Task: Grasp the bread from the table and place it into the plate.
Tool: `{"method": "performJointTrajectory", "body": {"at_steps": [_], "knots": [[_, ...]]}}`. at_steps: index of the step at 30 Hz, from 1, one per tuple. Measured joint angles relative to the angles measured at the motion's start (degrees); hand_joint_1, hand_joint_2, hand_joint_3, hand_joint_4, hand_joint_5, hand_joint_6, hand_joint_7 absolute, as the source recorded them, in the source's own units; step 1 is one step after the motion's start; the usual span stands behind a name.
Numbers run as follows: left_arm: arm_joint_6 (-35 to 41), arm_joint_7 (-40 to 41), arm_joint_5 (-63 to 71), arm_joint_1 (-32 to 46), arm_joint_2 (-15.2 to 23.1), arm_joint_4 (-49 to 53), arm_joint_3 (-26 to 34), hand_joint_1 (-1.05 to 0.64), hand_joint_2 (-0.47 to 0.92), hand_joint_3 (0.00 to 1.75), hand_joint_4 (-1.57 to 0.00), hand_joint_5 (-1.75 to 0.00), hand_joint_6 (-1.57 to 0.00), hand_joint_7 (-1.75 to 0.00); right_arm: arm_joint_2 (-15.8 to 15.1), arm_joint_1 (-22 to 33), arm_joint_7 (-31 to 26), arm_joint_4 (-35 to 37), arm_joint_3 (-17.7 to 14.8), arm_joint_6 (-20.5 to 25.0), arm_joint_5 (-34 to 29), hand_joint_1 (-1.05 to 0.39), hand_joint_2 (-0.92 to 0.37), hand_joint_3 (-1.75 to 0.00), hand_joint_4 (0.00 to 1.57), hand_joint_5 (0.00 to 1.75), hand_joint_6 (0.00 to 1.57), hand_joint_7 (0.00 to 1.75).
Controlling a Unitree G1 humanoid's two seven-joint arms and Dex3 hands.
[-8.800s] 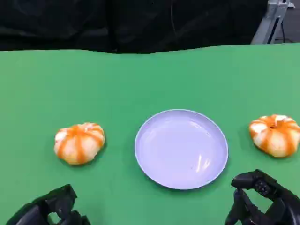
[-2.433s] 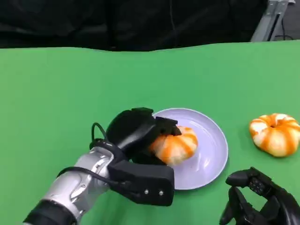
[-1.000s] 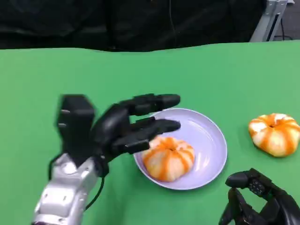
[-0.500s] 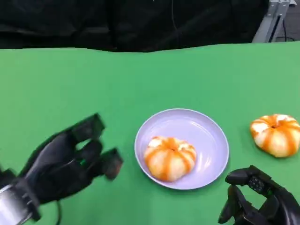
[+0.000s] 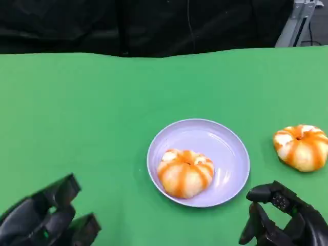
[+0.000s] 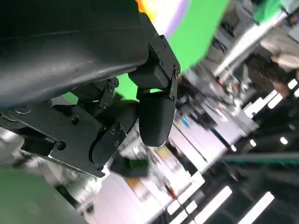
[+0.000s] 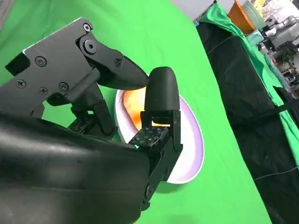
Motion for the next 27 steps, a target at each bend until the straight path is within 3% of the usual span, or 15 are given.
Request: {"method": "performJointTrajectory", "body": {"at_steps": [7, 12, 27], "knots": [[-6.7, -5.9, 5.8, -1.3, 0.1, 8.2, -2.1, -0.19, 0.51, 1.24, -0.88, -1.75, -0.75, -1.74, -0.8, -0.1, 0.5, 0.2, -0.5, 0.3, 0.1, -0.17, -0.52, -1.13, 0.94, 1.58, 0.86, 1.37], [-7.1, -6.6, 8.9, -3.9, 0.2, 13.5, -2.9, -0.18, 0.52, 1.24, -0.87, -1.75, -0.75, -1.72, -0.8, -0.1, 1.3, 0.9, -0.5, 0.2, 0.1, -0.17, -0.51, -1.13, 0.93, 1.61, 0.86, 1.36], [-6.5, -4.2, 9.3, -3.7, 0.0, 11.9, -2.5, -0.18, 0.5, 1.27, -0.87, -1.75, -0.75, -1.72, -0.8, 0.7, 1.3, 0.4, -0.6, 0.1, 0.1, -0.17, -0.5, -1.12, 0.97, 1.54, 0.88, 1.32]]}}
